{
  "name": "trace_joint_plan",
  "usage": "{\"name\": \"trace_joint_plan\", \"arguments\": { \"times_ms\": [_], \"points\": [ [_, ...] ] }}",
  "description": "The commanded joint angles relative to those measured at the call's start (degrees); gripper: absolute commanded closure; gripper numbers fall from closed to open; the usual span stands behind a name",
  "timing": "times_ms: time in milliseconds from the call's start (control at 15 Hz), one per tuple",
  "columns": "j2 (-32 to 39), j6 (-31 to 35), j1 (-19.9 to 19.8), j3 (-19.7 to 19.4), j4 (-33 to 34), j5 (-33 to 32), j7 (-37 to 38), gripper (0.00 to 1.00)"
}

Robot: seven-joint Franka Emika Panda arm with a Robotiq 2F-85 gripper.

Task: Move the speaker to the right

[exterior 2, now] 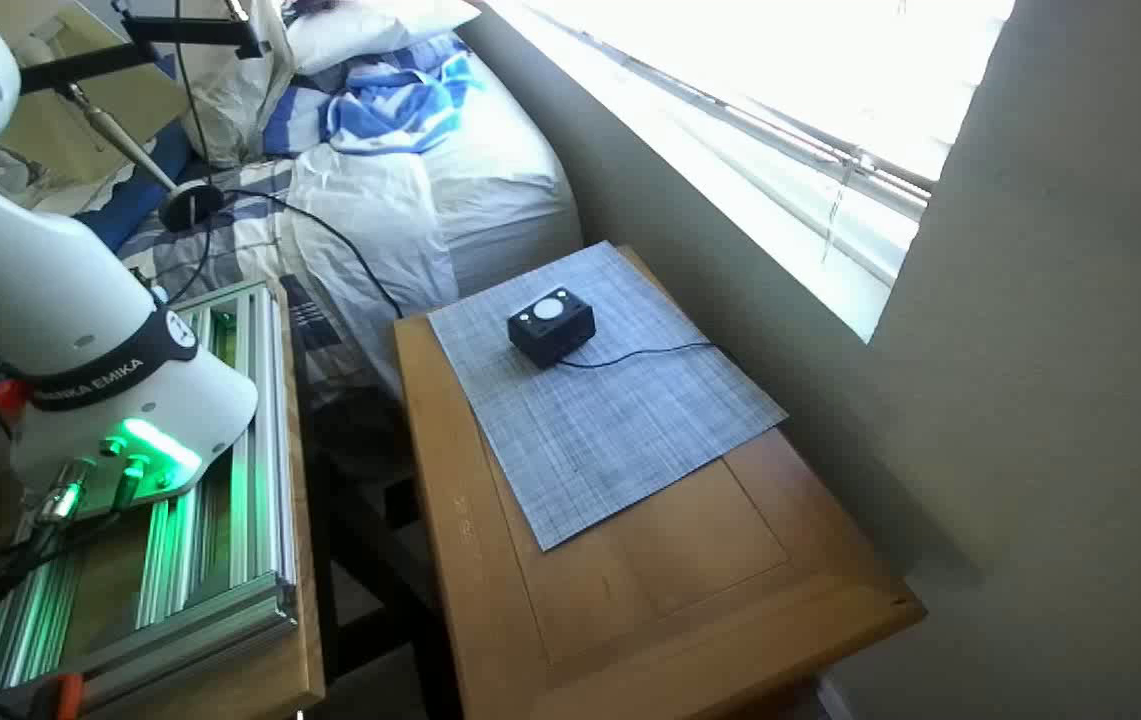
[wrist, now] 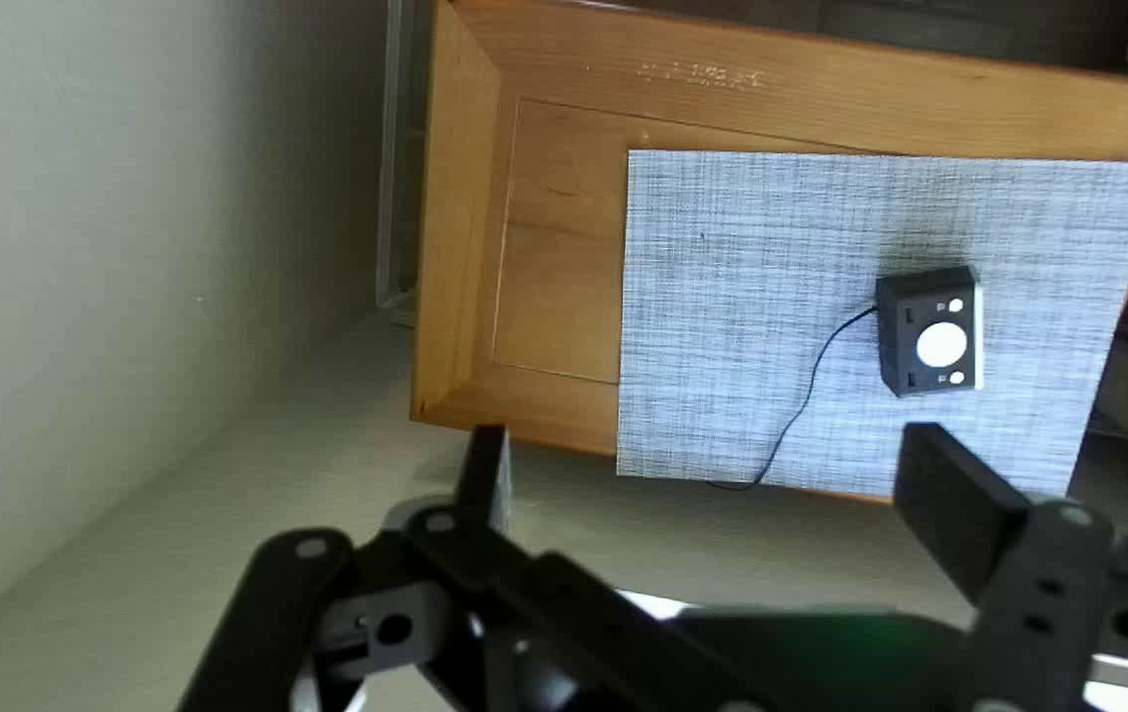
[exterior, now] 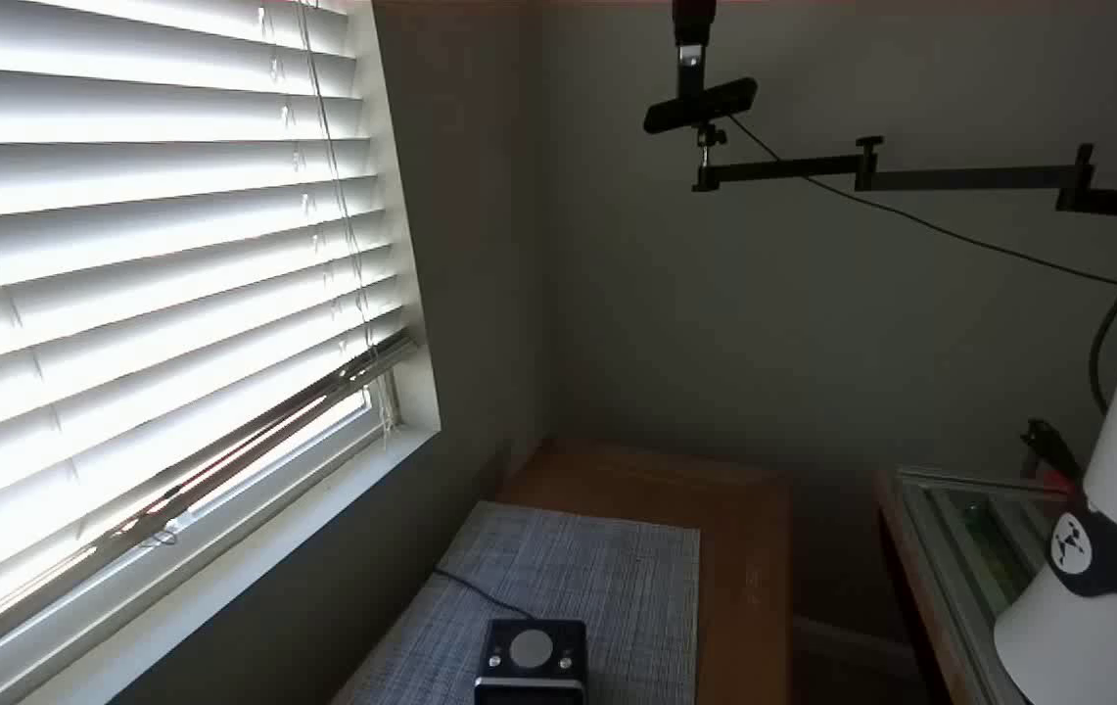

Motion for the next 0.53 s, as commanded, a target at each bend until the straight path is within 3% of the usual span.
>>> {"name": "trace_joint_plan", "arguments": {
  "times_ms": [0,267,467],
  "points": [
    [0.0,-0.3,0.5,-0.3,0.2,-0.2,0.2,0.0],
    [0.0,-0.3,0.5,-0.3,0.2,-0.2,0.2,0.0],
    [0.2,1.2,4.8,1.4,-2.1,3.3,-0.8,0.0]
  ]
}}
